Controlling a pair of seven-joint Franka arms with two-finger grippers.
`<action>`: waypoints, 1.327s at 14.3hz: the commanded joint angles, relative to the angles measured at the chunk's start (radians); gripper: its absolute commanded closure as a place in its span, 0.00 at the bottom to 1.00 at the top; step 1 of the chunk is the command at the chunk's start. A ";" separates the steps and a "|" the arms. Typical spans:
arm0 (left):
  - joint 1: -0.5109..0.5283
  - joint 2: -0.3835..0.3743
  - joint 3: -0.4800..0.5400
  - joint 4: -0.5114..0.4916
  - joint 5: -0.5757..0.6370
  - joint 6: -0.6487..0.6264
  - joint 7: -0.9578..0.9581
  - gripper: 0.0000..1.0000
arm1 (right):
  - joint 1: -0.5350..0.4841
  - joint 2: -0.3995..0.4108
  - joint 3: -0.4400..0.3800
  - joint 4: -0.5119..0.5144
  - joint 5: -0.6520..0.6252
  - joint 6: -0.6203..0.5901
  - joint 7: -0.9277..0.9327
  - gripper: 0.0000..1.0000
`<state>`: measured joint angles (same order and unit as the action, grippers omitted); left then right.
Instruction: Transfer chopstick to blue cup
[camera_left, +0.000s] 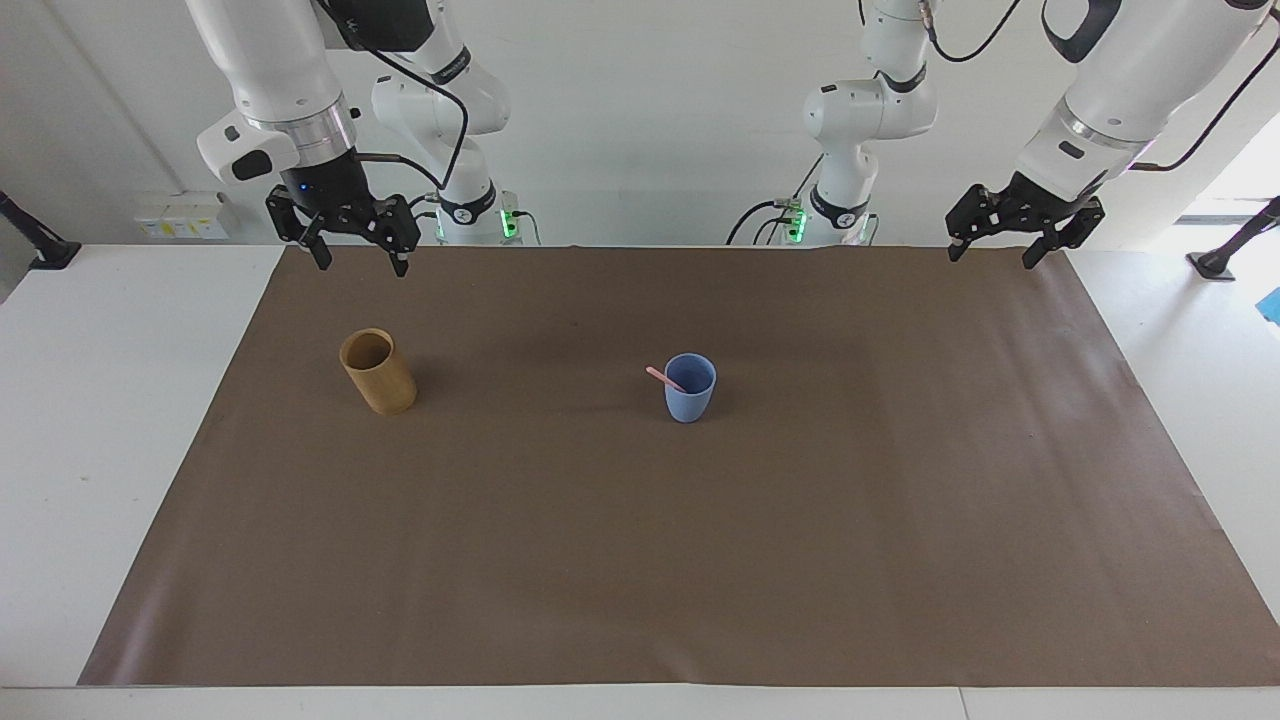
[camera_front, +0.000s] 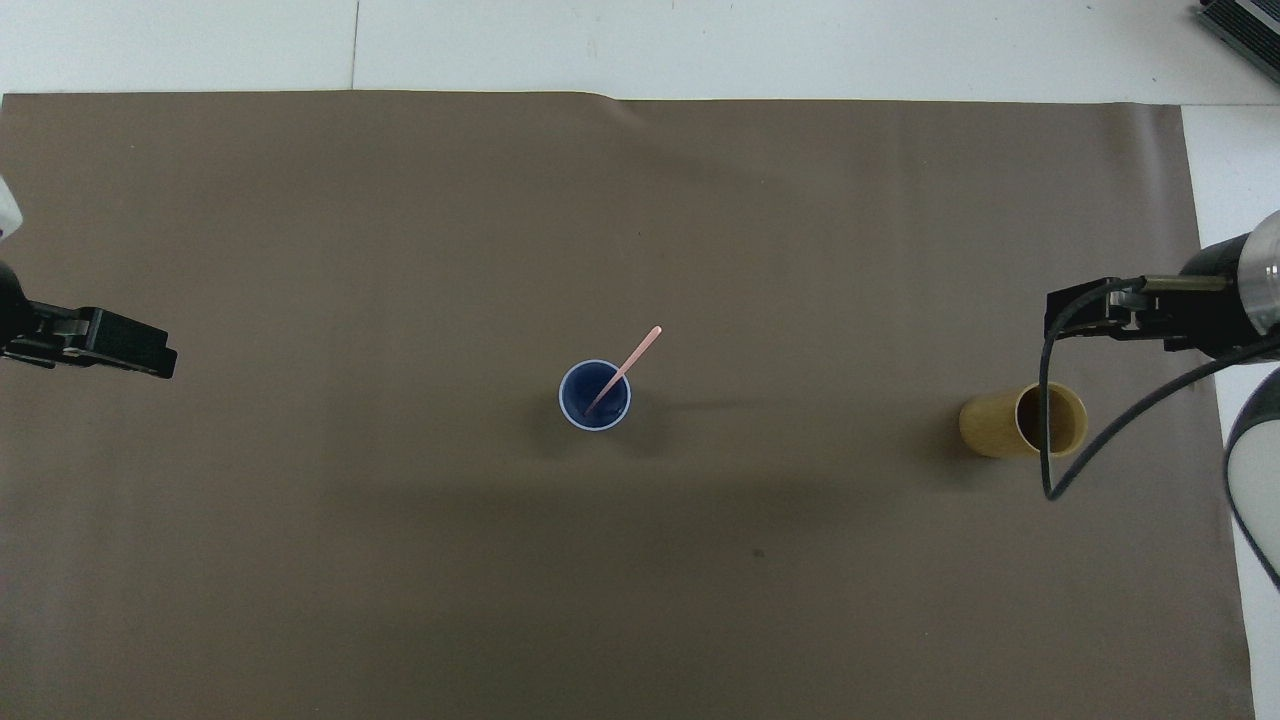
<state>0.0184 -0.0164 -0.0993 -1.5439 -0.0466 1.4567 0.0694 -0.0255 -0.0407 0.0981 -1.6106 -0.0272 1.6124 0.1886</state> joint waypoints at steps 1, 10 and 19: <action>0.012 -0.014 -0.003 -0.008 -0.006 0.008 0.013 0.00 | -0.025 -0.008 0.009 -0.005 0.007 0.023 -0.029 0.00; 0.012 -0.014 -0.003 -0.008 -0.006 0.008 0.013 0.00 | -0.102 -0.002 -0.041 0.006 0.007 0.015 -0.216 0.00; 0.012 -0.014 -0.003 -0.008 -0.006 0.008 0.013 0.00 | -0.077 0.001 -0.070 0.012 0.006 0.004 -0.228 0.00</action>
<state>0.0184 -0.0164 -0.0993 -1.5439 -0.0466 1.4567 0.0694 -0.1208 -0.0401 0.0419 -1.6066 -0.0271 1.6199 -0.0195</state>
